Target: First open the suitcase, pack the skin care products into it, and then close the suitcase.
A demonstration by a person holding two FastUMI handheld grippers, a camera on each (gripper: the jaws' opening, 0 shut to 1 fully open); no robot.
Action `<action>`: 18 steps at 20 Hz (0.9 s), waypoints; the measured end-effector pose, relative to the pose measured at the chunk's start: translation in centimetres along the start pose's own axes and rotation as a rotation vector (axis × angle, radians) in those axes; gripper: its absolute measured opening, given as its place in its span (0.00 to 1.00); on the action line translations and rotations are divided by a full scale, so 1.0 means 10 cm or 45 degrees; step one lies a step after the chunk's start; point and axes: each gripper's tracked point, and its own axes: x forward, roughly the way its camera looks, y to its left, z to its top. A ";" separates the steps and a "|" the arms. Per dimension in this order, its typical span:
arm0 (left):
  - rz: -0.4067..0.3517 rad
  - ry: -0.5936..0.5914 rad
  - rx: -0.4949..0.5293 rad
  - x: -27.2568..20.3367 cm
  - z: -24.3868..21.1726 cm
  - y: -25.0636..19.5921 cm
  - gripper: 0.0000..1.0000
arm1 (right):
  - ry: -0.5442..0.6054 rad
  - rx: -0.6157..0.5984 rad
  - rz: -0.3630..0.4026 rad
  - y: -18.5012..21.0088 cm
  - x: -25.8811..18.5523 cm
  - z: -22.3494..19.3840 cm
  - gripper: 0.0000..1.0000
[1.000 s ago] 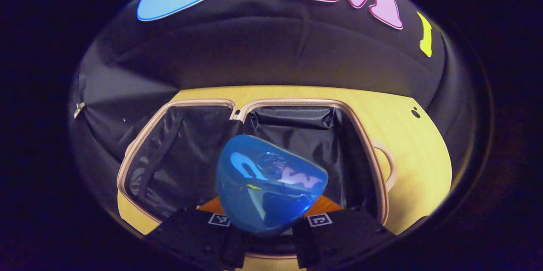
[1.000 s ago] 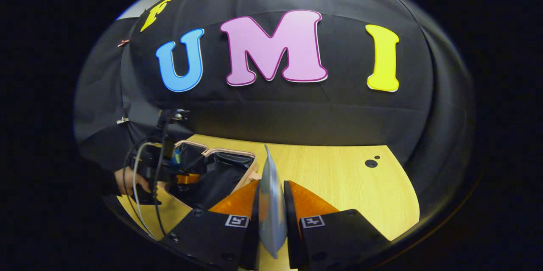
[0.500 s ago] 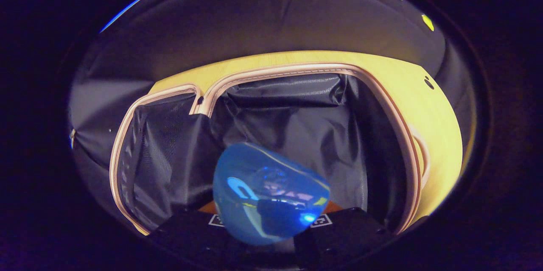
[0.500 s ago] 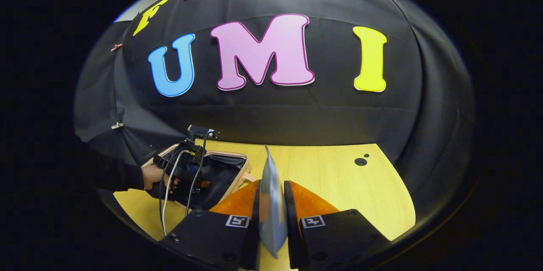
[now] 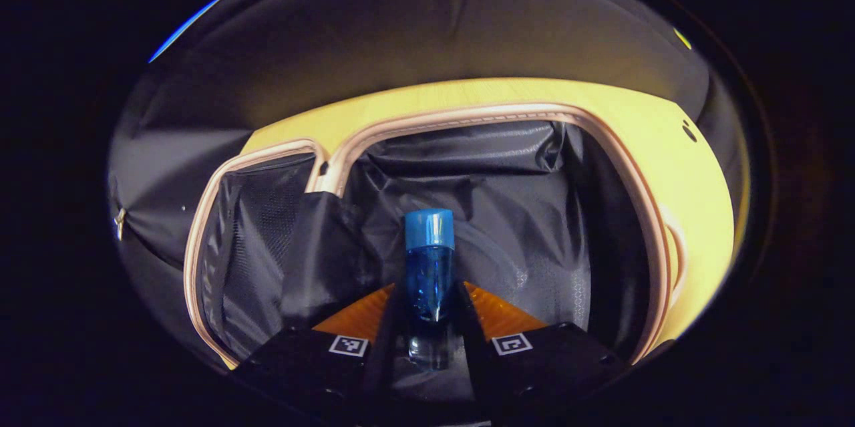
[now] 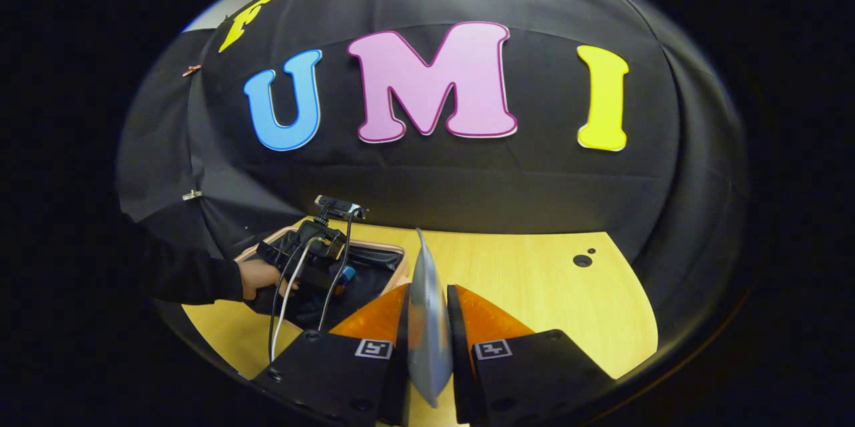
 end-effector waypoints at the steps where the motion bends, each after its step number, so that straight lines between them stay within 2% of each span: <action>1: -0.032 -0.094 -0.044 -0.16 0.13 0.01 0.60 | -0.004 -0.005 0.017 0.08 0.05 0.04 0.29; 2: -0.069 -0.194 -0.089 -0.40 0.28 0.04 0.61 | -0.004 -0.010 0.032 0.14 0.12 0.08 0.29; 3: -0.086 -0.297 -0.124 -0.71 0.40 0.10 0.67 | 0.002 -0.011 0.049 0.23 0.19 0.11 0.29; 4: -0.082 -0.383 -0.148 -0.99 0.50 0.22 0.75 | 0.006 -0.009 0.064 0.32 0.28 0.14 0.29; 5: -0.069 -0.459 -0.154 -1.27 0.54 0.36 0.93 | 0.019 -0.006 0.081 0.41 0.38 0.15 0.29; 6: -0.044 -0.517 -0.154 -1.51 0.54 0.51 0.97 | 0.045 0.003 0.094 0.52 0.49 0.14 0.29; 9: -0.036 -0.623 -0.168 -2.02 0.41 0.79 0.97 | 0.184 0.042 0.147 0.89 0.89 -0.04 0.29; 13: -0.130 -0.647 -0.321 -2.30 0.06 0.96 0.96 | 0.383 0.058 0.183 1.36 1.51 -0.52 0.29; 15: -0.146 -0.661 -0.355 -2.40 -0.11 1.03 0.96 | 0.493 0.085 0.174 1.50 1.80 -0.82 0.29; 16: -0.208 -0.644 -0.364 -2.44 -0.21 0.98 0.92 | 0.538 0.104 0.146 1.55 1.94 -0.98 0.29; 17: -0.256 -0.622 -0.370 -2.48 -0.29 0.95 0.93 | 0.587 0.117 0.122 1.57 2.05 -1.12 0.29; 18: -0.262 -0.616 -0.379 -2.49 -0.35 1.01 0.96 | 0.622 0.120 0.099 1.59 2.16 -1.25 0.29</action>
